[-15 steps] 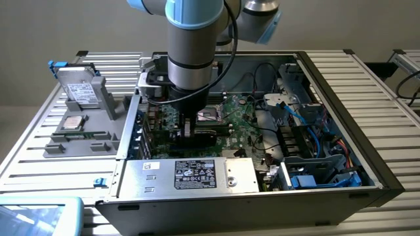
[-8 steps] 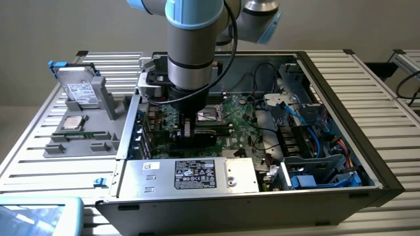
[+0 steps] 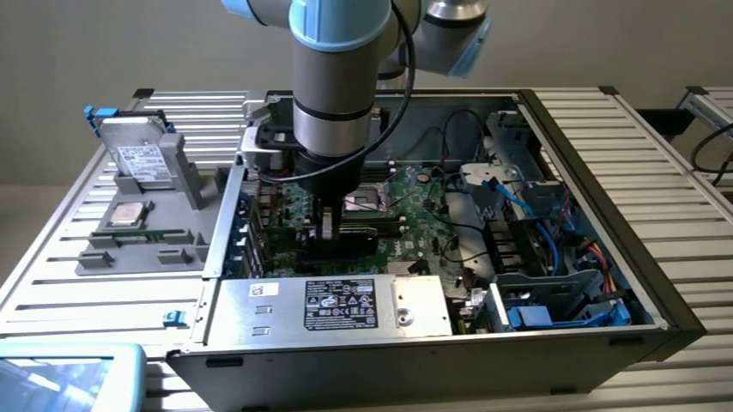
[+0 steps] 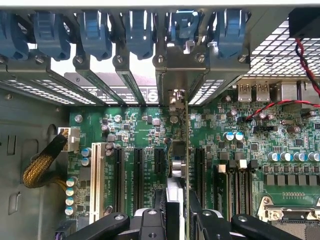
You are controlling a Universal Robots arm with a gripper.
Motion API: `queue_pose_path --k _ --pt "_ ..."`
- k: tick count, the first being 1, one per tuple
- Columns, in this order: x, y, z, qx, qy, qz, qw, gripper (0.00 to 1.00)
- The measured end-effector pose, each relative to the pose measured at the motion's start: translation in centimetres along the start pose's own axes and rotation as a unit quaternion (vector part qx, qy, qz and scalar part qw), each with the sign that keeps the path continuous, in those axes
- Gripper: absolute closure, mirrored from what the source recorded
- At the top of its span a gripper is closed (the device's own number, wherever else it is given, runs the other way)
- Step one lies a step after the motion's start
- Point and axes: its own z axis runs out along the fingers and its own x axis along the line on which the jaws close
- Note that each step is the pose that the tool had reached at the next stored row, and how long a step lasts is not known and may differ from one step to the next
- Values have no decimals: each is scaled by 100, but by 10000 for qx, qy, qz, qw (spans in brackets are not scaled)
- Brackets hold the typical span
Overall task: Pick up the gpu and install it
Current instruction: 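Insert the gpu into the slot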
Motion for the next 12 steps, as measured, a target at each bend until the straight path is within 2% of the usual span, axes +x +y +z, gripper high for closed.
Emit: queue_pose_path --k 12 --pt "0 0 1 0 0 1 10000 71"
